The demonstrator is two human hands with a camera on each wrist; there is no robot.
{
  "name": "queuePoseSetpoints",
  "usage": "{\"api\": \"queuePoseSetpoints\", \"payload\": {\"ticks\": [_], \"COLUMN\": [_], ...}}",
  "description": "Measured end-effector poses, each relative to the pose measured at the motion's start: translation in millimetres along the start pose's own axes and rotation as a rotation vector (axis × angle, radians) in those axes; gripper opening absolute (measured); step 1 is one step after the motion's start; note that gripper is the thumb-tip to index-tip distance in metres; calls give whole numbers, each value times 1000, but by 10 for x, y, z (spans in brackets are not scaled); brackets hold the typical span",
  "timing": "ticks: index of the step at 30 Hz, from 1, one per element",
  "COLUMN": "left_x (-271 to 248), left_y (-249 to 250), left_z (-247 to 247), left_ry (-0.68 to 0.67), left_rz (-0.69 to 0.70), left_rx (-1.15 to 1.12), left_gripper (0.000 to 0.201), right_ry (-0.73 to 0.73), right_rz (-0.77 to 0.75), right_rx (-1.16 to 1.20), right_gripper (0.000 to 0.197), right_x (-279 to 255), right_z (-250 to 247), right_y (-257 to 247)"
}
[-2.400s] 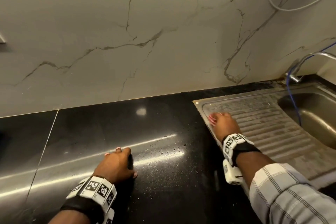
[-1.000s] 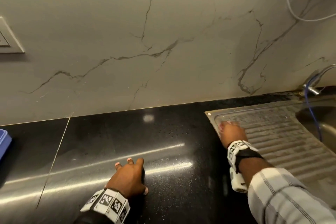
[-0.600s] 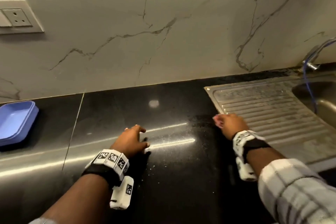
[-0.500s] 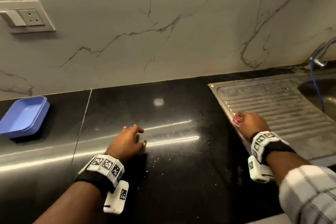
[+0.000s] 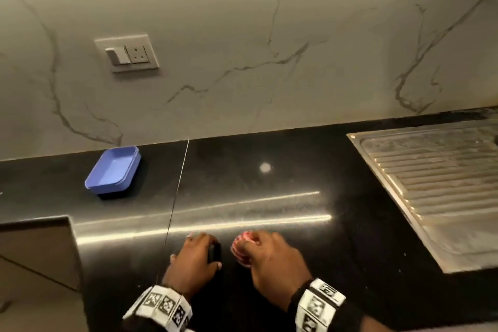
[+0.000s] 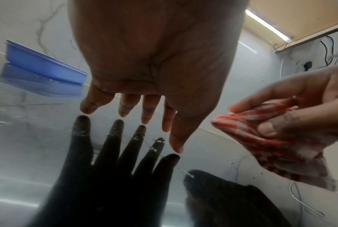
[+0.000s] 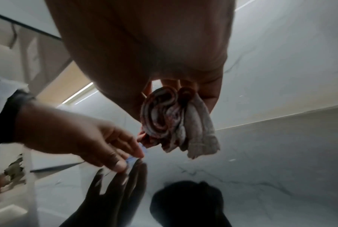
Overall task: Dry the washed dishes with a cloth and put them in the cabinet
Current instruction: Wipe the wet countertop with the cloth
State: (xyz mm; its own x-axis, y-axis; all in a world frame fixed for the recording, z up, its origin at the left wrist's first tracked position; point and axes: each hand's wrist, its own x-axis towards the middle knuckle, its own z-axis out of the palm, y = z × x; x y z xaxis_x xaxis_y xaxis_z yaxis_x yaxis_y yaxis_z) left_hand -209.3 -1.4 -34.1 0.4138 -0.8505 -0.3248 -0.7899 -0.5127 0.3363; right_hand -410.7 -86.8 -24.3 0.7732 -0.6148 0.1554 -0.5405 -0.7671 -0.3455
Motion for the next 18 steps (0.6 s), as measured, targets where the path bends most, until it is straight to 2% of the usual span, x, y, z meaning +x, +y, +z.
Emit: {"api": "queuePoseSetpoints", "payload": {"ticks": [4,7,9,11,13,16,18], "left_x": [-184,-325,-374,-414,-459,-582,-667], "left_y": [-205,-247,-292,-358,-444,-658,-864], "left_z": [72,131,131,103,72,33,8], "left_ry": [-22,-25,-6,4,23,65,102], "left_rz": [5,21,47,71,88,70,22], "left_rx": [45,41,-5,-52,-85,-110,-140], "left_gripper": [54,60,60,60,61,59,56], "right_ry": [-101,-173,-197,-179,-104,-14,9], "right_rz": [-24,15,115,275,452,736,918], "right_rx": [-160,-154,-158,-155,-160,-255,-291], "right_gripper": [38,47,53,49,48,38,27], "right_x": [-23,-35,23,84,14,-388,-647], "right_z": [386,439,345,210,23,-433,-771], "right_y": [-420,-416,-276,65,658,1645,2025]}}
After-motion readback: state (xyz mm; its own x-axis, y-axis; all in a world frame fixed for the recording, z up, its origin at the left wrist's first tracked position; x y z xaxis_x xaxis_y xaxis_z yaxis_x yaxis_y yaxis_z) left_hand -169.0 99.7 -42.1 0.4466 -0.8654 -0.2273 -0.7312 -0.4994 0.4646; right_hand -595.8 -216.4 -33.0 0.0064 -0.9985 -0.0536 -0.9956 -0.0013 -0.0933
